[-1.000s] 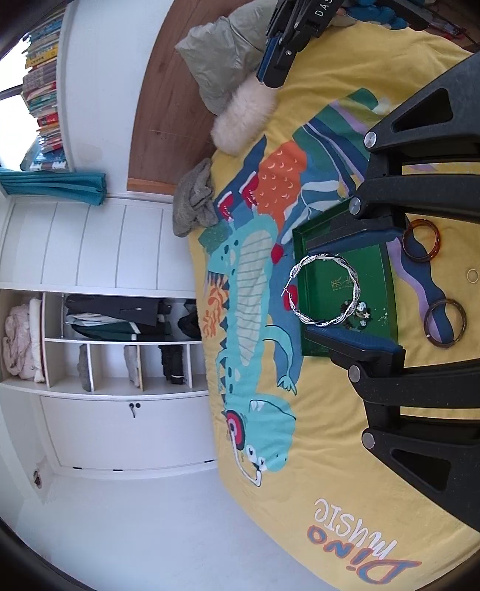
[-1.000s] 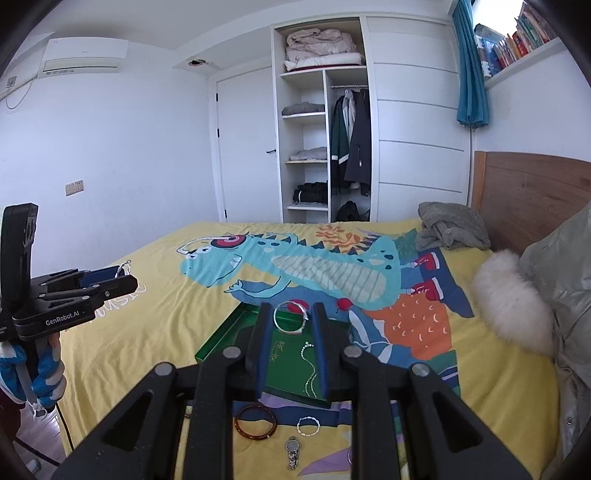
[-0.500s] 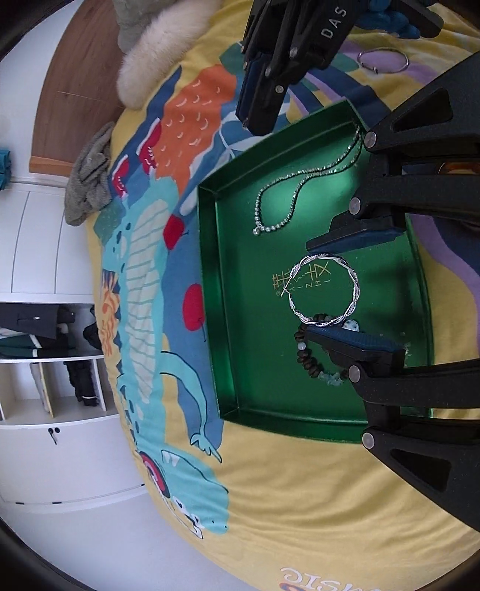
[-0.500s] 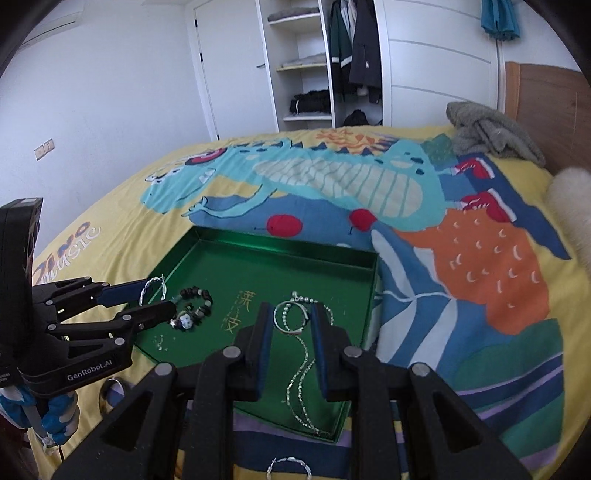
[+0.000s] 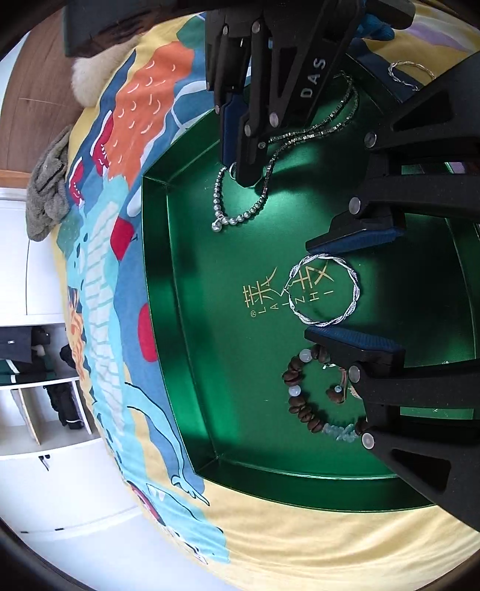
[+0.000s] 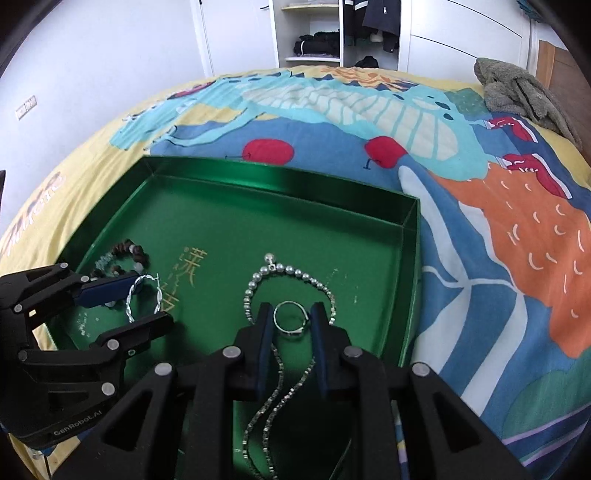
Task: Organize jewelry
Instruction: 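Lower both held pieces into the green tray and open both tools, then withdraw both tools from the tray toward the remaining rings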
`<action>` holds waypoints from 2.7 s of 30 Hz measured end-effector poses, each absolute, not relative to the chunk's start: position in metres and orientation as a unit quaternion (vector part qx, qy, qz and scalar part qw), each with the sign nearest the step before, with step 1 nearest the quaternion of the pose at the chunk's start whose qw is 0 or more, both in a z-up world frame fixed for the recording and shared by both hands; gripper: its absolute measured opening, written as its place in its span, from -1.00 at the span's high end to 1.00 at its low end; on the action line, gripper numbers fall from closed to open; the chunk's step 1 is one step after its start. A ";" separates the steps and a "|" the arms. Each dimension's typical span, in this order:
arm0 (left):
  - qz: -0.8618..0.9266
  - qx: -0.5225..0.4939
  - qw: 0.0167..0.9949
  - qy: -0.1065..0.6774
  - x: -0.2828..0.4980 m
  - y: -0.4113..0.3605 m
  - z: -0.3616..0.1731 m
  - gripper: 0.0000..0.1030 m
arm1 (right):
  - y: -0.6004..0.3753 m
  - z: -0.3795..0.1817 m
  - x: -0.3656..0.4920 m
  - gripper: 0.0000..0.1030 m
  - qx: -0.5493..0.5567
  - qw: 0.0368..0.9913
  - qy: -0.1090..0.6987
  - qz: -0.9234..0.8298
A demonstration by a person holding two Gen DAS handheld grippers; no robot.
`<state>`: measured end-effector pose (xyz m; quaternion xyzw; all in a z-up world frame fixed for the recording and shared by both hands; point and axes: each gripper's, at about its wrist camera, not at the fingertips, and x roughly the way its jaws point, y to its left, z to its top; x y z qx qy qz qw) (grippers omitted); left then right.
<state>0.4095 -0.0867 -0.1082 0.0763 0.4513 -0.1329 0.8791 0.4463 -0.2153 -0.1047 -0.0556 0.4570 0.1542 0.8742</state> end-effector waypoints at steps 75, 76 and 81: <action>-0.066 0.041 0.956 0.283 0.080 0.008 0.118 -0.17 | -0.306 0.138 0.053 0.44 -0.002 0.961 0.250 0.119; -0.066 0.042 0.955 0.286 0.081 0.008 0.112 -0.17 | -0.307 0.133 0.055 0.44 0.001 0.960 0.254 0.120; -0.078 0.040 0.947 0.308 0.093 0.003 0.072 -0.17 | -0.316 0.097 0.072 0.44 0.012 0.951 0.282 0.123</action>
